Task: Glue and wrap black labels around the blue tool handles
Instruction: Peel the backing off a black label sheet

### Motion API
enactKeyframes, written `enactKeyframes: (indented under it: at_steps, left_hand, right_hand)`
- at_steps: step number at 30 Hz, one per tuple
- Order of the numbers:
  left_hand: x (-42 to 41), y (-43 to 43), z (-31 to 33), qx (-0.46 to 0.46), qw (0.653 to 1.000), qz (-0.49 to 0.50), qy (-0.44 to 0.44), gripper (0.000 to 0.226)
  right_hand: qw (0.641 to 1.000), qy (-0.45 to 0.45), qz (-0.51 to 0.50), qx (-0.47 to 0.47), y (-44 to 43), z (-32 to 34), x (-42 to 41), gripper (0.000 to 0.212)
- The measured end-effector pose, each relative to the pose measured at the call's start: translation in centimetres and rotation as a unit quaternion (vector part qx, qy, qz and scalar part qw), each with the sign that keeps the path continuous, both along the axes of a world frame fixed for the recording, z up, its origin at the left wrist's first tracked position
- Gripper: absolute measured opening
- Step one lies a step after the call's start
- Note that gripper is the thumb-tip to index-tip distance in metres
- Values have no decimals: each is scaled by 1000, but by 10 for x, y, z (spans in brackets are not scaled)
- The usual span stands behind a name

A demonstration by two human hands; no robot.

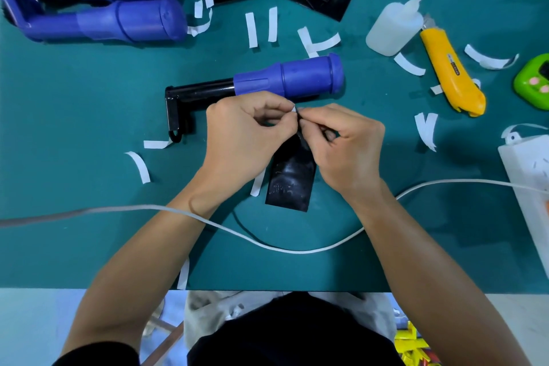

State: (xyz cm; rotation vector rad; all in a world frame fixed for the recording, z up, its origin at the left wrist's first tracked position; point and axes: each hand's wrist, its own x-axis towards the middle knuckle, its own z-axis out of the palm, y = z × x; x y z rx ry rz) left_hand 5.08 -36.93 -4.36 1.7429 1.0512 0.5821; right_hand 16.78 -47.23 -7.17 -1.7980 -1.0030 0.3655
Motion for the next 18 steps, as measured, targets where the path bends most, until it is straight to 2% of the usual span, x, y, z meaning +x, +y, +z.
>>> enactKeyframes:
  at_steps: [4, 9, 15, 18]
  left_hand:
    - [0, 4, -2, -45, 999, 9, -3, 25]
    - [0, 4, -2, -56, 998, 2, -9, 26]
    - [-1, 7, -3, -91, 996, -4, -18, 23]
    - [0, 8, -2, -118, 992, -5, -36, 18]
  right_hand:
    - [1000, 8, -25, 9, 1, 0, -1, 14]
    - [999, 23, -24, -2, 1, 1, 1, 14]
    - [997, 71, -26, -1, 2, 2, 4, 17]
    - [994, 106, -20, 4, 3, 4, 6, 26]
